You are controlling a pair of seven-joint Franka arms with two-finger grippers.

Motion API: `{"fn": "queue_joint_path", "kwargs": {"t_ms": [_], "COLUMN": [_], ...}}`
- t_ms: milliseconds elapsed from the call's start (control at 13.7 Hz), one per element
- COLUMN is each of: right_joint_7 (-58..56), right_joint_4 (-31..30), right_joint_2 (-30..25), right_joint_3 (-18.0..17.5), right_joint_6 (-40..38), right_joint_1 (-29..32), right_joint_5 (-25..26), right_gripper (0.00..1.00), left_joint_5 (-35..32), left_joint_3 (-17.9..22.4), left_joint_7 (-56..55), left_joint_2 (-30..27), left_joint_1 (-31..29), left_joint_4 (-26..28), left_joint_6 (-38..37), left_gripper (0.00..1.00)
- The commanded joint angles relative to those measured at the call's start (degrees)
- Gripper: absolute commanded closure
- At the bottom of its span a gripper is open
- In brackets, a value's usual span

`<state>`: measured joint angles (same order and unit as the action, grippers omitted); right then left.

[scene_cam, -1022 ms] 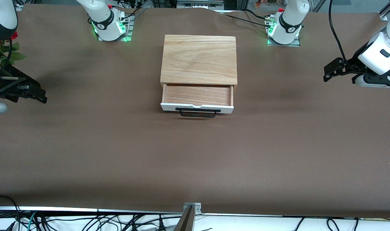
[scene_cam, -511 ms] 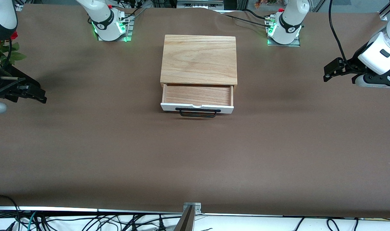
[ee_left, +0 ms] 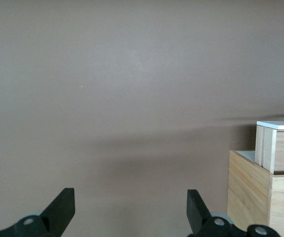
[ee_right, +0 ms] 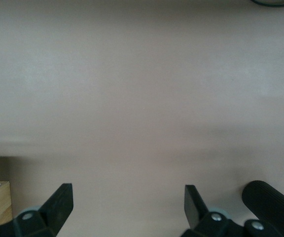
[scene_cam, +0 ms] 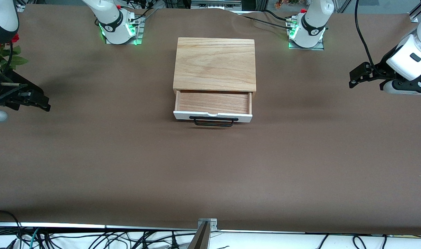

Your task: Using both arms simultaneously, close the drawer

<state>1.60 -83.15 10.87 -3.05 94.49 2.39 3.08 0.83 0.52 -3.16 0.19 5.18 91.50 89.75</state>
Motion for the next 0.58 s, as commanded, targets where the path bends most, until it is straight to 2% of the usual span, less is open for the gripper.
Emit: {"fn": "queue_joint_path", "kwargs": {"t_ms": [0,146,219,511], "right_joint_7": [0.3,0.4,0.4,0.1], "right_joint_4": [0.9,0.7,0.8,0.8], "right_joint_2": [0.7,0.9,1.6,5.4], "right_joint_3": [-0.3,-0.4,-0.6,-0.7], "right_joint_6": [-0.2,-0.1,-0.1,2.1], "right_joint_1": [0.4,0.1,0.0,-0.3], "right_joint_5": [-0.4,-0.4,-0.6,-8.4], "right_gripper": [0.00,0.00,0.00,0.00], "left_joint_5": [0.8,2.9,5.4,12.3], "left_joint_3": [-0.6,-1.0,-2.5,-3.1], "left_joint_7": [-0.1,0.3,0.3,0.3], "left_joint_2": [-0.5,-0.3,1.0,5.9], "left_joint_1": [-0.6,-0.6,-0.6,0.6], "left_joint_4": [0.1,0.8,0.6,0.7], "left_joint_6": [0.2,0.2,0.3,6.6], "left_gripper": [0.00,0.00,0.00,0.00]}}
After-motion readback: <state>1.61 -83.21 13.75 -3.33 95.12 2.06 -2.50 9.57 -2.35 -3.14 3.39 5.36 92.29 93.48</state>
